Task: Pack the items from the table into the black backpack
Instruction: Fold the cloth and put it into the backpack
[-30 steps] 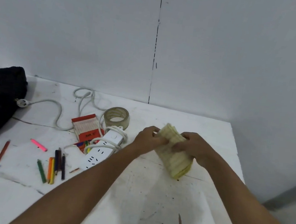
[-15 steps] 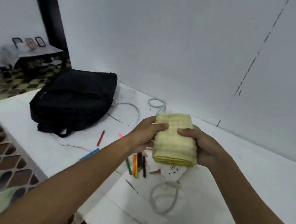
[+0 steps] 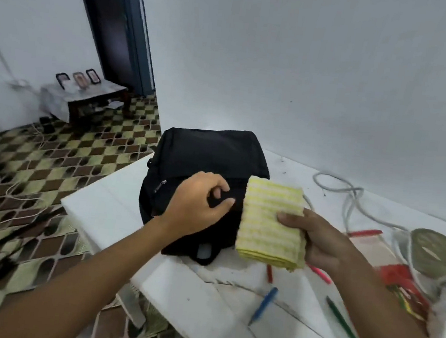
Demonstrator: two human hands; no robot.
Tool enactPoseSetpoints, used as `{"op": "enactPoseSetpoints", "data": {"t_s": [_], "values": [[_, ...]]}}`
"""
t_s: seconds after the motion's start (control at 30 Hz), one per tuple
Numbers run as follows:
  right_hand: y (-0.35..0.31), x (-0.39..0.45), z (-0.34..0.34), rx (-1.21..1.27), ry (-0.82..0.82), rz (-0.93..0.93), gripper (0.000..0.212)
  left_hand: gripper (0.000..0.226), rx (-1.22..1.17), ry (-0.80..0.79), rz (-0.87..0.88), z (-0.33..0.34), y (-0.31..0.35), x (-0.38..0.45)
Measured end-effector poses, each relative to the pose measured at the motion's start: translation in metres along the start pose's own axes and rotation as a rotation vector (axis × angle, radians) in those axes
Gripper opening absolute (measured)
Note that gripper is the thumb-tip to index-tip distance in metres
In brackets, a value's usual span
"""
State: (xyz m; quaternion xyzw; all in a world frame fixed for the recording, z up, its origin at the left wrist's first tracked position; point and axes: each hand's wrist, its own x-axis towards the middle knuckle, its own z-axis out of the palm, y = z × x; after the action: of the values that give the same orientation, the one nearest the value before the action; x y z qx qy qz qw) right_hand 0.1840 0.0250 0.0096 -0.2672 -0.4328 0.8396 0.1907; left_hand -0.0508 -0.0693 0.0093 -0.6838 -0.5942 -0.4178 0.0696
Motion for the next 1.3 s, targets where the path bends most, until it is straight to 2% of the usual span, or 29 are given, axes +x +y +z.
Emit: {"op": "enactPoseSetpoints", "data": {"t_s": [0.03, 0.1, 0.17, 0.27, 0.4, 0.57, 0.67, 0.73, 0.87, 1.13, 1.3], "values": [[0.002, 0.000, 0.003, 0.023, 0.017, -0.004, 0.073, 0.035, 0.078, -0.082, 0.089, -0.008, -0.017, -0.004], [0.009, 0.002, 0.009, 0.088, 0.015, -0.013, 0.084, 0.053, 0.258, -0.315, 0.144, -0.018, -0.049, -0.014], [0.016, 0.003, 0.021, 0.096, 0.023, -0.016, 0.084, 0.053, 0.340, -0.422, 0.148, -0.018, -0.071, -0.022], [0.025, 0.002, 0.028, 0.079, 0.053, 0.008, 0.058, 0.030, 0.227, -0.351, 0.060, -0.018, -0.079, -0.016], [0.034, -0.003, 0.034, 0.066, 0.006, 0.068, 0.085, 0.018, 0.050, -0.216, -0.165, -0.041, -0.072, 0.037], [0.033, -0.005, 0.056, 0.085, -0.015, 0.097, 0.074, 0.019, 0.062, -0.163, -0.268, -0.070, -0.067, 0.102], [0.028, 0.004, 0.077, 0.112, 0.062, 0.094, 0.044, 0.020, 0.054, -0.135, -0.257, -0.079, -0.062, 0.121], [0.027, 0.015, 0.090, 0.174, 0.132, 0.092, 0.035, 0.021, 0.059, -0.118, -0.240, -0.084, -0.061, 0.129], [0.029, 0.055, 0.111, 0.373, 0.250, 0.009, 0.036, 0.027, 0.050, -0.049, -0.200, -0.093, -0.064, 0.143], [0.018, 0.161, 0.145, 0.692, 0.507, -0.300, 0.049, 0.032, 0.012, -0.009, -0.052, -0.099, -0.072, 0.166], [0.003, 0.221, 0.156, 0.807, 0.716, -0.343, 0.053, 0.030, -0.034, -0.009, -0.004, -0.098, -0.079, 0.179]]}}
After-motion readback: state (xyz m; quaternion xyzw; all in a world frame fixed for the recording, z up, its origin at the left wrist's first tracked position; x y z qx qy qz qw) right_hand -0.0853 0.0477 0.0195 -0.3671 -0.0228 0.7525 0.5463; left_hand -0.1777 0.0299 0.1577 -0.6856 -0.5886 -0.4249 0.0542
